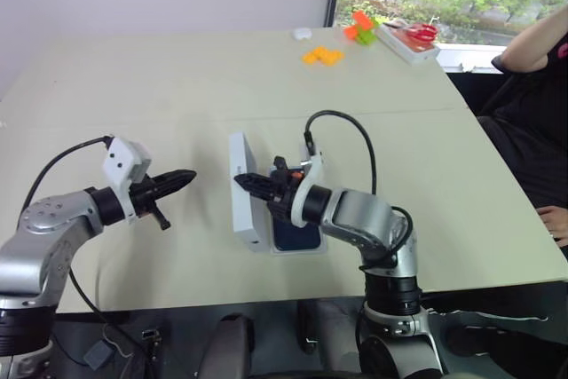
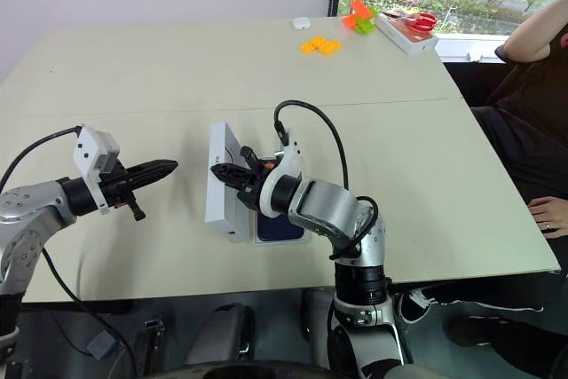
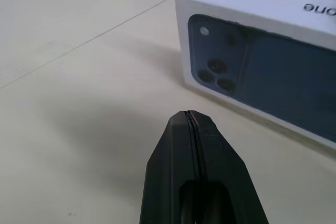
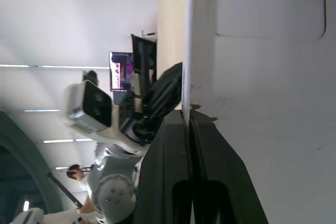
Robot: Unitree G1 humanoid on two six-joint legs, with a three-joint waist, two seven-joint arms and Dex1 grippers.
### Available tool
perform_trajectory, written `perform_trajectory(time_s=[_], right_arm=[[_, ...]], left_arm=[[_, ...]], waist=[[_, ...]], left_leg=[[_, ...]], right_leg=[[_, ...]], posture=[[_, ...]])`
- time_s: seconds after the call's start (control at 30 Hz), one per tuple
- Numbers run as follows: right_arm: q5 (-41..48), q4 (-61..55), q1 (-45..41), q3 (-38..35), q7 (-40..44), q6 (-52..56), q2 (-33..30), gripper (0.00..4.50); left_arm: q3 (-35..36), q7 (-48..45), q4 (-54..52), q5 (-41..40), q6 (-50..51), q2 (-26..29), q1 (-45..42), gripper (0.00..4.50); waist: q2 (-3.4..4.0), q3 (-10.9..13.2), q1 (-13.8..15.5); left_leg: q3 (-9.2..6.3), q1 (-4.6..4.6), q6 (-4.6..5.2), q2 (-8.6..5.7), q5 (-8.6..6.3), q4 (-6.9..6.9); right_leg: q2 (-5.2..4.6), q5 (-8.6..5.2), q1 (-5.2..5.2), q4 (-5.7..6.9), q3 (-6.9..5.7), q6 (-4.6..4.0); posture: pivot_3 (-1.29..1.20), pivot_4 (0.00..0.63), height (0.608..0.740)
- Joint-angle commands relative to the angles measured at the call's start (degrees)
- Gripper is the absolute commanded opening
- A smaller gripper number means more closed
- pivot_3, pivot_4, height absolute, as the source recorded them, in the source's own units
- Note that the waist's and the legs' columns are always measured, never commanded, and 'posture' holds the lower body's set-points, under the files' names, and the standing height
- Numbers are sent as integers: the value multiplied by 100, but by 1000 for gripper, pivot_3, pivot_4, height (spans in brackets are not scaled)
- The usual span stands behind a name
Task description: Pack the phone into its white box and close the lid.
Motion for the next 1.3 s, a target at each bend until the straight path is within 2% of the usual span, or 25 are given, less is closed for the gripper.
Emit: perform_trajectory(time_s=[0.03, 0.43, 0.53, 0.6, 0.67, 0.77, 0.83, 0.97, 1.17, 1.3], right_arm=[[165, -185, -245, 56, -80, -277, 586, 35], [165, -40, 103, 50, -521, -395, -2, 35], [165, -181, -33, -26, -308, -344, -239, 932], [165, -284, -169, -32, -81, -244, -587, 1904], [123, -376, -395, 8, 279, -58, -1289, 2926], [-194, -538, -614, 51, 1086, 369, -2432, 2926], [-818, -678, -695, -2, 1908, 660, -3253, 2926], [-2048, -698, -792, 42, 3242, 766, -4306, 2926], [-3744, -622, -827, 304, 4698, 696, -5110, 2926], [-4824, -675, -834, 615, 5451, 539, -5352, 2926]], left_arm=[[-23, 1, -157, 15, -15, 6, -96, 0], [-385, 93, -436, -40, 80, -239, -125, 0], [-554, 113, -536, -57, 144, -367, -196, 0], [-697, 123, -600, -65, 173, -457, -263, 0], [-843, 159, -660, -58, 200, -574, -341, 0], [-1041, 231, -752, -65, 275, -757, -461, 0], [-1184, 270, -825, -89, 327, -893, -526, 0], [-1471, 311, -962, -98, 415, -1115, -649, 0], [-2184, 319, -1139, 169, 448, -1335, -772, 0], [-1974, 529, -1113, -43, 518, -1569, -820, 0]], waist=[[0, 0, 3], [1, 0, 9], [1, -1, 11], [1, 0, 20], [2, 1, 13], [4, 2, 24], [2, 0, 34], [-1, -1, 28], [-2, -2, 29], [-2, -2, 26]], left_leg=[[-1, 0, 0, 0, 0, 0], [4, -18, 0, 0, 0, 0], [4, -19, 0, -1, 0, 1], [4, -20, 0, -4, 0, 1], [6, -21, 0, -6, 0, 2], [14, -24, 0, -9, 0, 3], [24, -37, 2, -12, -1, 3], [28, -86, 4, -17, -2, 4], [37, -92, 4, -18, -2, 13], [38, -91, 4, -18, -2, 16]], right_leg=[[0, 0, 0, 0, -1, 0], [-5, 0, -17, -2, 5, 0], [-6, 0, -17, -1, 5, -1], [-7, 0, -17, -1, 5, -1], [-8, -1, -17, -2, 5, -1], [-8, 0, -18, -3, 6, 0], [-8, 0, -22, -9, 3, 3], [0, 9, -46, -9, 4, 18], [6, 10, -73, 6, 12, 19], [8, 10, -77, 7, 12, 19]], posture=[[0, 150, 730], [0, 150, 730], [0, 150, 730], [0, 150, 730], [0, 150, 730], [0, 150, 730], [0, 150, 730], [0, 150, 730], [0, 150, 730], [0, 150, 730]])
